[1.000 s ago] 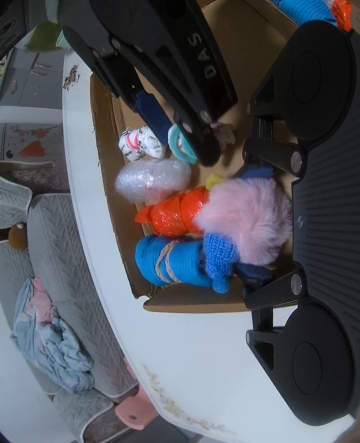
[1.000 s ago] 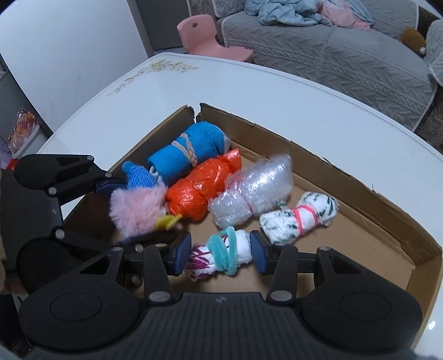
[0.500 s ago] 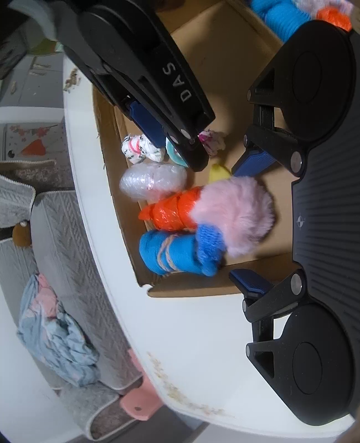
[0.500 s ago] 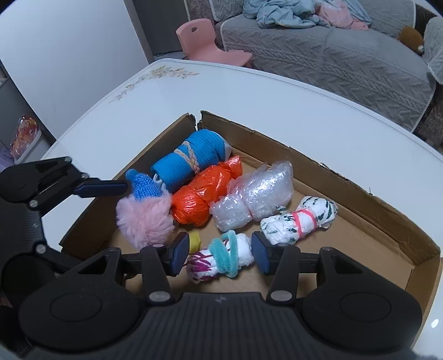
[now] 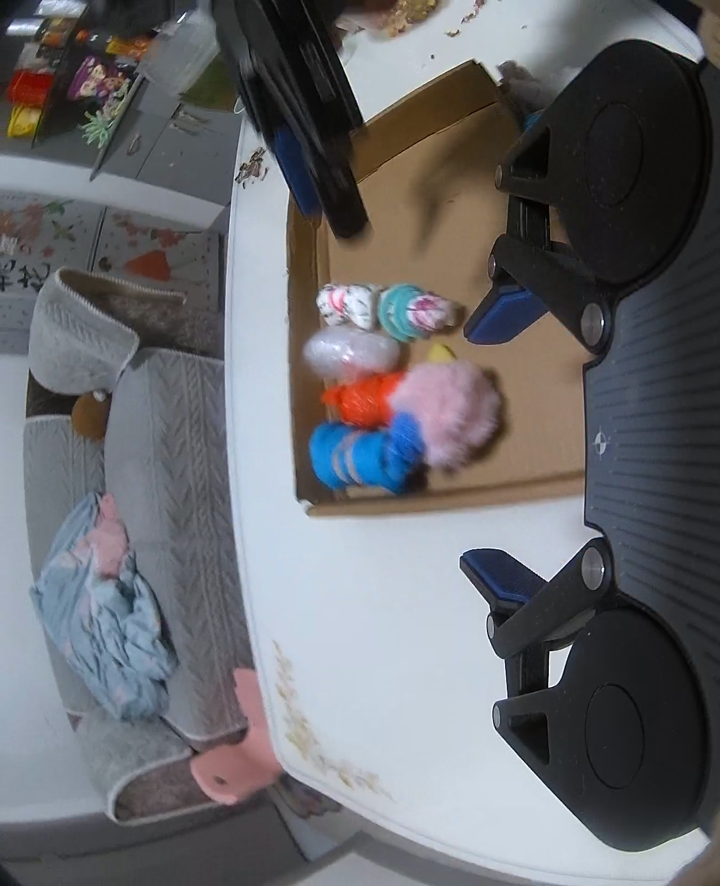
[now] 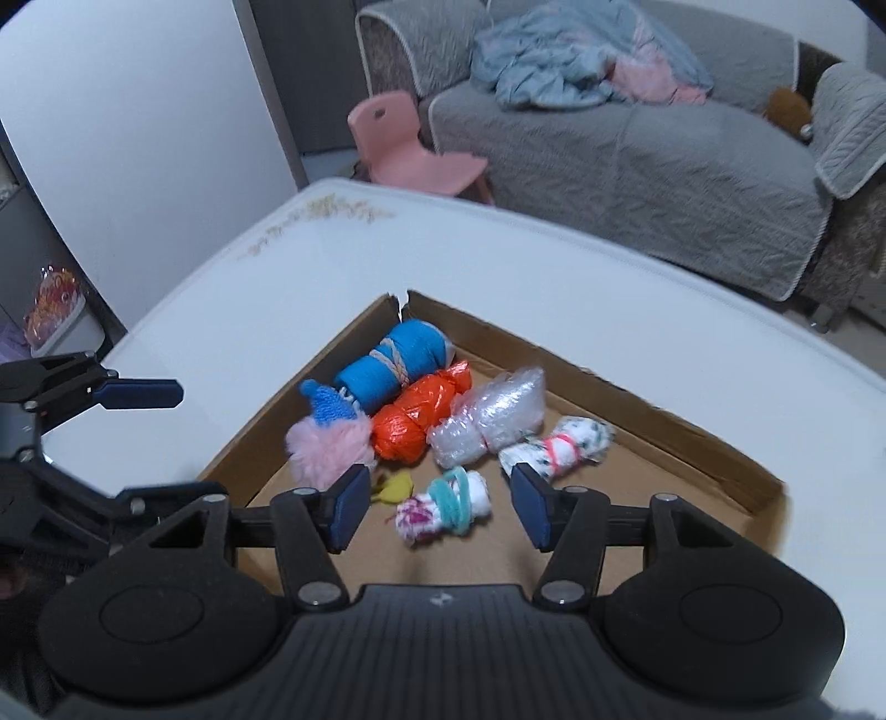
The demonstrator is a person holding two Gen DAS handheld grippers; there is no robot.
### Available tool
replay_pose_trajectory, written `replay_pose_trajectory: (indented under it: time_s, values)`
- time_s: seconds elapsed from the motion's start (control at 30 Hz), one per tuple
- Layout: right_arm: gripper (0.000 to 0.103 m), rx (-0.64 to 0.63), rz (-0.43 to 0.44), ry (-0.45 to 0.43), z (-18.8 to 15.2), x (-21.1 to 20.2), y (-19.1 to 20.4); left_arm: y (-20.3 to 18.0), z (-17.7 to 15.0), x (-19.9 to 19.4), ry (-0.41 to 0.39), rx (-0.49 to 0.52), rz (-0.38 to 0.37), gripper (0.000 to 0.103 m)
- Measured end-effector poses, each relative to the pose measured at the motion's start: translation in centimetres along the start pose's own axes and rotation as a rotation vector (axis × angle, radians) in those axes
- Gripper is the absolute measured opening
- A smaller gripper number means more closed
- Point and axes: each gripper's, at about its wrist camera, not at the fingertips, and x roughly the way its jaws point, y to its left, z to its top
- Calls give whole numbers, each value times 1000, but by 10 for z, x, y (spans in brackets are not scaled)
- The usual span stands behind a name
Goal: Organize objects
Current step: 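Move both grippers back to the pile beside the tray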
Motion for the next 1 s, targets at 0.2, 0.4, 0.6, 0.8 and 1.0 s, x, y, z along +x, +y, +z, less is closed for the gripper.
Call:
replay_pose_trajectory:
  time_s: [0.2, 0.4, 0.6, 0.8, 1.0]
  values:
    - [64, 63, -61, -38, -48, -51, 4, 3, -38, -29, 25, 7, 24, 86]
    - [75, 135, -149, -36, -108, -84, 10, 4, -76, -50, 50, 89, 28, 86]
    - [76, 207, -223, -11, -137, -90, -3, 26, -85, -86, 29, 204, 115, 86]
    - [76, 231, -231, -20, -137, -89, -11, 116, -62, -178, -58, 143, 358, 87]
    - [79, 206, -220, 8, -145, -78, -5, 178, -49, -246, -141, 36, 480, 99]
